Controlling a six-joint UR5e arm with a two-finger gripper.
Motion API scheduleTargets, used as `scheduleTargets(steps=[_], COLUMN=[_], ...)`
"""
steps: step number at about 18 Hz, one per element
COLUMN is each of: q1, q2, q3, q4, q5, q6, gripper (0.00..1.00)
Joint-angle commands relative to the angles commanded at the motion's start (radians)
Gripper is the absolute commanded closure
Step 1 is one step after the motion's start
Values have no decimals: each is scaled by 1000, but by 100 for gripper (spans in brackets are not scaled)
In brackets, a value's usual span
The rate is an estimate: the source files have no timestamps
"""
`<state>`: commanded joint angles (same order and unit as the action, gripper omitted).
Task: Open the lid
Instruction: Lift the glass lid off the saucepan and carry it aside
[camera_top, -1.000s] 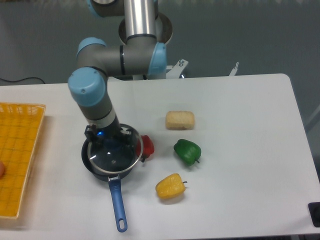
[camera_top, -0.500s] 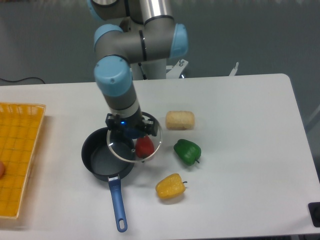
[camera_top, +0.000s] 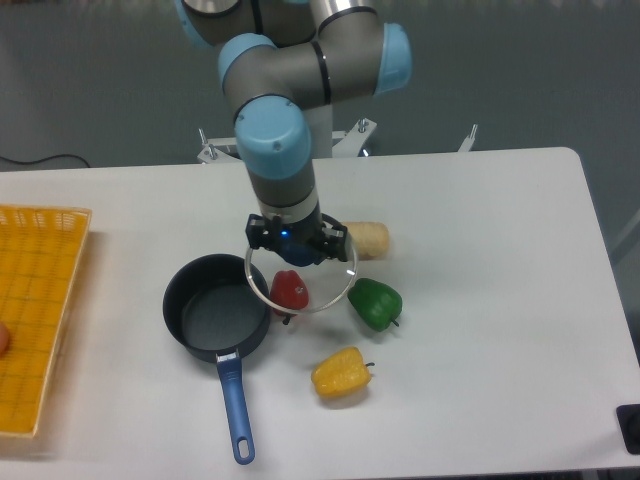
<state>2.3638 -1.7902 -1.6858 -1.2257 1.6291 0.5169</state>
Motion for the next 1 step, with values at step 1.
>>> scheduleTargets(steps=[1], q1=[2], q2=[0], q3=[2], q4=[0], q5=[0], q6=[0], gripper=[44])
